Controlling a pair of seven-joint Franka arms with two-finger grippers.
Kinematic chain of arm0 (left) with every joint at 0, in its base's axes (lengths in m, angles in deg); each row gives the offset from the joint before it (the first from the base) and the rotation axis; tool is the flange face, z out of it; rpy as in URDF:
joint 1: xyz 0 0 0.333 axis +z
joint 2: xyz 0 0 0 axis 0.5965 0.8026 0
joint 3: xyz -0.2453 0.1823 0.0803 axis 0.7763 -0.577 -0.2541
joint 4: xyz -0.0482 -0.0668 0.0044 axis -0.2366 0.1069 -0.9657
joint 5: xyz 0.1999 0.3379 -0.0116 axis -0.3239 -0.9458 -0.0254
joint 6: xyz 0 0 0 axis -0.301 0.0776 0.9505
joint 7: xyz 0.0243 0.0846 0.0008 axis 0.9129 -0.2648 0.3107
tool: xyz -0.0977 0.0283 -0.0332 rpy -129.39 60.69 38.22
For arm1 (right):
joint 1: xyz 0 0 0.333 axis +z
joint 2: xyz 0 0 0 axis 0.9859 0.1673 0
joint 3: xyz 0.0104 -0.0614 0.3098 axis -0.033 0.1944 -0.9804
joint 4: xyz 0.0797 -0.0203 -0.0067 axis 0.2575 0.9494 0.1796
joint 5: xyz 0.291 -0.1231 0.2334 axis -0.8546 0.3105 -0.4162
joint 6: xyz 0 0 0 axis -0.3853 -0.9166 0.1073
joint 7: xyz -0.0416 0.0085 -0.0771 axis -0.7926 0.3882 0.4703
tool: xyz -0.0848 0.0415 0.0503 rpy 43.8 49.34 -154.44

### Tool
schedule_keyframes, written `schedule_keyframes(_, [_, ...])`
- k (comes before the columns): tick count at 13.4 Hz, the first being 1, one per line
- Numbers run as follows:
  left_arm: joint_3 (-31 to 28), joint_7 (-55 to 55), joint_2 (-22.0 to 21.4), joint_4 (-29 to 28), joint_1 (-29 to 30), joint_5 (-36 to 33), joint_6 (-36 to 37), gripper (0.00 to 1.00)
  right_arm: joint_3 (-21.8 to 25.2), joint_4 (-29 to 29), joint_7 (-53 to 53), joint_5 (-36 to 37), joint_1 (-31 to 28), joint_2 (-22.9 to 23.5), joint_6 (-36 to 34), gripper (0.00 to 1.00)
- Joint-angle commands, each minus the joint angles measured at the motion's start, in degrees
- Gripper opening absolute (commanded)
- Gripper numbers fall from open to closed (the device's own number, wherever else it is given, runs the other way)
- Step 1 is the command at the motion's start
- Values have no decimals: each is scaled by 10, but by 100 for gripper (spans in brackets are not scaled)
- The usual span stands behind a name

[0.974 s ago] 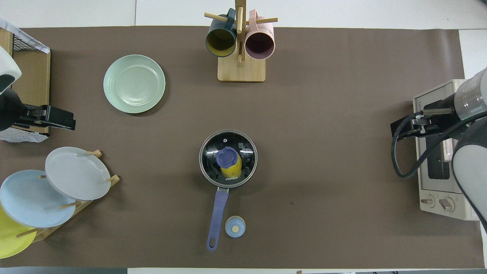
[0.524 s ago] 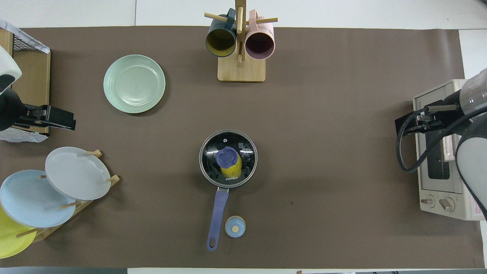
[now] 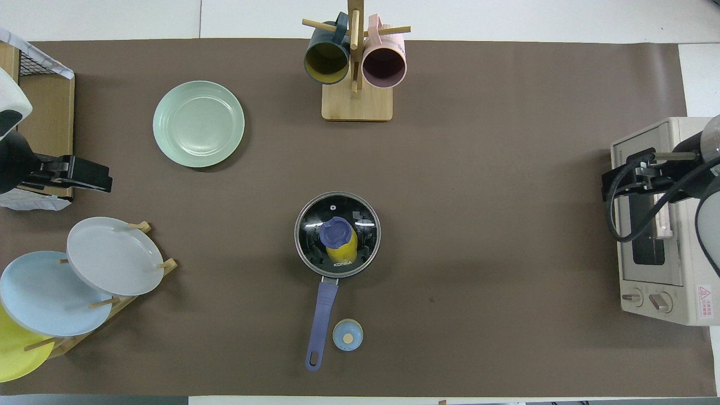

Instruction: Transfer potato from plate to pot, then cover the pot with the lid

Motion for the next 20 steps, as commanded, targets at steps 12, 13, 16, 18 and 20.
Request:
schedule_keyframes(12, [-4,6,-10,-13,-6,-6,-9,100,-2,8,-19,-13,-12,-3,13,100])
schedule_keyframes(13, [-4,6,-10,-13,-6,-6,-9,100,-2,6,-20,-13,-12,-3,15,100])
schedule_keyframes(16, [-4,6,-10,-14,-6,-6,-9,100,1,-7,-51,-13,-21,-1,25,100])
schedule_keyframes(18, [-4,6,-10,-13,-6,-6,-9,100,1,-9,-70,-13,-40,3,25,100])
schedule_keyframes(20, [-4,6,-10,-13,-7,-6,-9,100,0,-8,-69,-15,-49,3,24,100])
